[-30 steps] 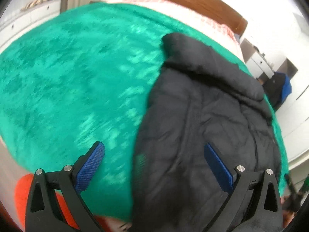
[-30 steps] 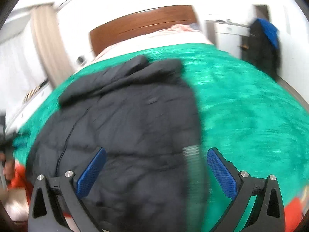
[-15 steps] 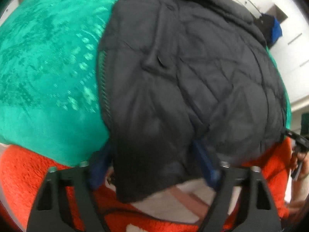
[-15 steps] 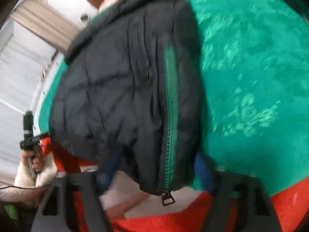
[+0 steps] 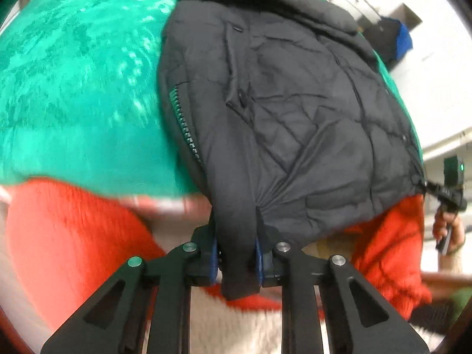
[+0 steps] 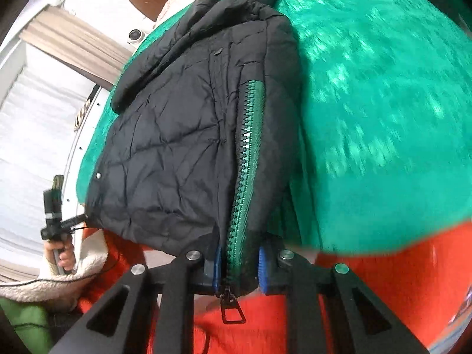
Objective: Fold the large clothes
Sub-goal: 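Grasp the jacket hem with the left gripper while the right gripper grasps the zipper end, then lift the held hem with both grippers and fold it toward the collar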
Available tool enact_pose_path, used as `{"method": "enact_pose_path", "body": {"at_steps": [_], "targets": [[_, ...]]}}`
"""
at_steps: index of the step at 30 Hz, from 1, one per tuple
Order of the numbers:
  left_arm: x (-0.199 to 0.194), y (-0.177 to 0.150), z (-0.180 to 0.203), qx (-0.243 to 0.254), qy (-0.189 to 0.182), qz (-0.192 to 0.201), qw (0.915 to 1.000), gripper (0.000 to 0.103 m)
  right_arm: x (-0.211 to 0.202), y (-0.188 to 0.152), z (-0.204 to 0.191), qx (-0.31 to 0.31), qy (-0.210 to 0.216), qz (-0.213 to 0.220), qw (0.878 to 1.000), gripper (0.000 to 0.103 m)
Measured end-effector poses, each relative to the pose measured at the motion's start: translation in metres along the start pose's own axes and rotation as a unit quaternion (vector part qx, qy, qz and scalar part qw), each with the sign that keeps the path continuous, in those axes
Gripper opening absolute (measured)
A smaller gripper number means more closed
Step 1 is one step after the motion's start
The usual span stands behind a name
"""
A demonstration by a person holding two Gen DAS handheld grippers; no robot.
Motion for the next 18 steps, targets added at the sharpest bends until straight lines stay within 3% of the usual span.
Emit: {"method": "enact_pose_path", "body": {"at_steps": [5,7,9,10,13,16,18], "targets": [[-0.021,-0.033,-0.011,-0.015,-0.037,-0.024,0.9989,0.016,-0.008,-0.034,0.016,0.04,0.041,-0.038,0.998,0.018],[-0.044,-0.035,-0.02,-0.029,-0.068,-0.009,0.9973,0.016,-0.021,-0.043,0.014,0.054,0.089,-0.029,0.994,0.018],[-0.081,-0.031,-0.031,-0.044,-0.114,0.031,0.992,0.015,-0.046,-0.038,0.011,0.057,0.136,-0.001,0.989,0.017],[-0.105,-0.023,-0.036,-0.048,-0.136,0.06,0.9877,0.015,-0.066,-0.028,0.008,0.052,0.166,0.026,0.984,0.017],[-0.151,0.005,-0.04,-0.031,-0.162,0.12,0.979,0.015,-0.11,0.014,-0.003,0.019,0.202,0.084,0.976,0.017],[-0.19,0.064,-0.03,0.002,-0.157,0.171,0.9725,0.015,-0.142,0.082,-0.017,-0.018,0.225,0.132,0.965,0.017],[-0.21,0.121,-0.022,0.026,-0.13,0.208,0.9691,0.015,-0.155,0.138,-0.024,-0.042,0.218,0.163,0.961,0.017]]}}
Point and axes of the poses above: each gripper's, at about its wrist camera, not at the fingertips, and x roughly the way its jaws point, z to its right, y to its top, the point moved 1 cm from there along x, roughly the way its jaws point, and after that the axes turned 12 degrees about -z, right-handed, at the moved point
